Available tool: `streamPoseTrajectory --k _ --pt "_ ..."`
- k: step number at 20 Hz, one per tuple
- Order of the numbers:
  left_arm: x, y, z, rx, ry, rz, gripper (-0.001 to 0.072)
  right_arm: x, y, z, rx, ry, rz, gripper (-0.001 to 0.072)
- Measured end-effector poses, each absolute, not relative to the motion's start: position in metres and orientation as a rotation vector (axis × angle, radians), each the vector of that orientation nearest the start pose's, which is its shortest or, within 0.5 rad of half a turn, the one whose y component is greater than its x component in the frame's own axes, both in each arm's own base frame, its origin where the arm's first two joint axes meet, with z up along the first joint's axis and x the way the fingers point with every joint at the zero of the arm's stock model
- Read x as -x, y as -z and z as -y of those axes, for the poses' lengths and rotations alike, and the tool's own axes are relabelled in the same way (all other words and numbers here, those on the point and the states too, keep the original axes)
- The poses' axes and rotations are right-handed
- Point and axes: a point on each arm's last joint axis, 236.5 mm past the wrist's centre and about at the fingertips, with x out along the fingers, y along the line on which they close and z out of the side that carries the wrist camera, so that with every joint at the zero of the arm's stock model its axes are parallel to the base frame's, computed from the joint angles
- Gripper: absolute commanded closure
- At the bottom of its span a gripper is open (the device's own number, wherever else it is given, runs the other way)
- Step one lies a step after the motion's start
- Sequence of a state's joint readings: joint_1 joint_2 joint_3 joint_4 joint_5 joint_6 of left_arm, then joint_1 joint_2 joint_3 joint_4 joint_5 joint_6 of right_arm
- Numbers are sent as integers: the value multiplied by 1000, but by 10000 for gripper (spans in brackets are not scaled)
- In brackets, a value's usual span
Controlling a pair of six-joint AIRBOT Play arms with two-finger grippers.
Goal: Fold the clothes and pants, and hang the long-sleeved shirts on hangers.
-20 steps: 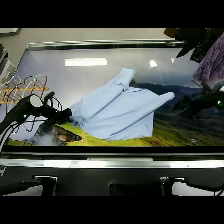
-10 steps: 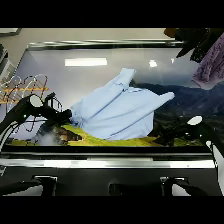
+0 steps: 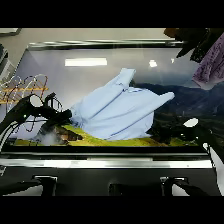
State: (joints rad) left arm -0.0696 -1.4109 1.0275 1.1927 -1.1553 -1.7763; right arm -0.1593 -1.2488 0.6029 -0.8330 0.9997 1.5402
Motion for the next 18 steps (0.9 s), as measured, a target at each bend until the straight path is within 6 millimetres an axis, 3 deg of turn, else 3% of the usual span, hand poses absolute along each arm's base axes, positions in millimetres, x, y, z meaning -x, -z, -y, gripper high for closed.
streamPoseTrajectory --k 2,7,10,12,14,16,18 --pt "-337 68 104 494 57 -1559 692 -284 99 -90 -907 -54 -1473 652" --pt "-337 66 103 485 65 -1555 693 -280 79 -114 -933 -217 -1474 672" --pt "-342 53 102 464 95 -1514 694 -287 44 -129 -947 -336 -1410 673" --pt "-356 25 95 461 110 -1426 693 -303 4 -132 -913 -412 -1305 673" --pt "-375 -22 84 464 121 -1284 693 -323 -54 -133 -845 -488 -1155 673" --pt "-392 -86 67 466 123 -1104 693 -338 -132 -133 -748 -558 -961 673" --pt "-397 -166 49 458 120 -891 693 -338 -217 -134 -649 -617 -765 673"
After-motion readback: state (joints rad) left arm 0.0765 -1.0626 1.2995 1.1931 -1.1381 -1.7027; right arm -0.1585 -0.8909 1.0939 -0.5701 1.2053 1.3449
